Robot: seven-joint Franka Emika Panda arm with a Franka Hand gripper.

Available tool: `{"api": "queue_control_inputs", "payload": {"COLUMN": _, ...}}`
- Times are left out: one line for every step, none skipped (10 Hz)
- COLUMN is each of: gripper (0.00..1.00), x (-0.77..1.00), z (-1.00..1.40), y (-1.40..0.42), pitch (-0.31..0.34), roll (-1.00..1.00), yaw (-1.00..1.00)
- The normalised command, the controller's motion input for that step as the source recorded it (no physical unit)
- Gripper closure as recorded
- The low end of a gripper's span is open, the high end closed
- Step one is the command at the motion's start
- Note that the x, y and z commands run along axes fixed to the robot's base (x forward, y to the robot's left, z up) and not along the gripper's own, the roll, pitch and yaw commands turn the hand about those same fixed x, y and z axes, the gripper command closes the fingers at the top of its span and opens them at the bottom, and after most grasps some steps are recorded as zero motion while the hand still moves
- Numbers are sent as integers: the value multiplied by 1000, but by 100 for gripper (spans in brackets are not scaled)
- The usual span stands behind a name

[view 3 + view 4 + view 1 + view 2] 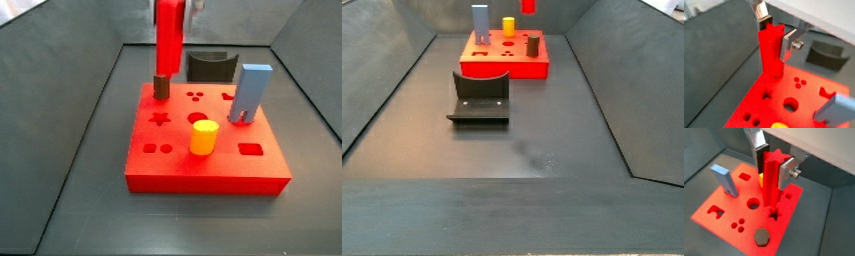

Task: Pick up the star object. Move up. Place the star object on the fixture. Regrasp the star object. Move to above the board. Insert the star object.
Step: Insert the star object.

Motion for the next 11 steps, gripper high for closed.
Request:
{"api": "queue_control_inputs", "payload": {"gripper": 100, "x": 109, "z": -1000, "y": -34, "pitch": 0, "roll": 0, "yaw": -691}}
{"api": "queue_control_inputs", "payload": {"gripper": 100, "x": 66, "z": -251, "y": 0, "pitch": 0, "roll": -54, "yaw": -274}}
{"api": "queue_control_inputs", "payload": {"gripper": 100, "x": 11, "z": -46, "y": -26, "pitch": 0, "roll": 0, "yaw": 0}}
{"api": "queue_control_inputs", "payload": {"gripper": 100, "x": -154, "z": -883, "y": -51, "pitch": -147, "roll": -63, "yaw": -169}}
{"api": "queue_control_inputs", "payload": {"gripper": 100, "x": -203, "z": -1000, "y": -66, "pitch": -87, "roll": 0, "yaw": -271}}
{"api": "queue_control_inputs", "payload": {"gripper": 100, "x": -263, "z": -1000, "y": -86, "pitch": -84, "roll": -3, "yaw": -354}}
{"api": "queue_control_inputs", "payload": {"gripper": 100, "x": -49, "z": -160, "y": -66, "pitch": 107, "roll": 41, "yaw": -309}}
{"api": "queue_control_inputs", "payload": {"gripper": 100, "x": -120, "z": -334, "y": -86, "pitch": 0, "roll": 9, "yaw": -166}}
{"api": "queue_control_inputs", "payload": {"gripper": 100, "x": -54, "z": -583, "y": -86, "pitch": 0, "roll": 0, "yaw": -223}}
{"api": "queue_control_inputs", "payload": {"gripper": 100, "x": 31, "z": -706, "y": -111, "pitch": 0, "roll": 0, "yaw": -274}}
{"api": "queue_control_inputs", "payload": {"gripper": 100, "x": 234, "z": -723, "y": -71, "pitch": 0, "roll": 0, "yaw": -300}}
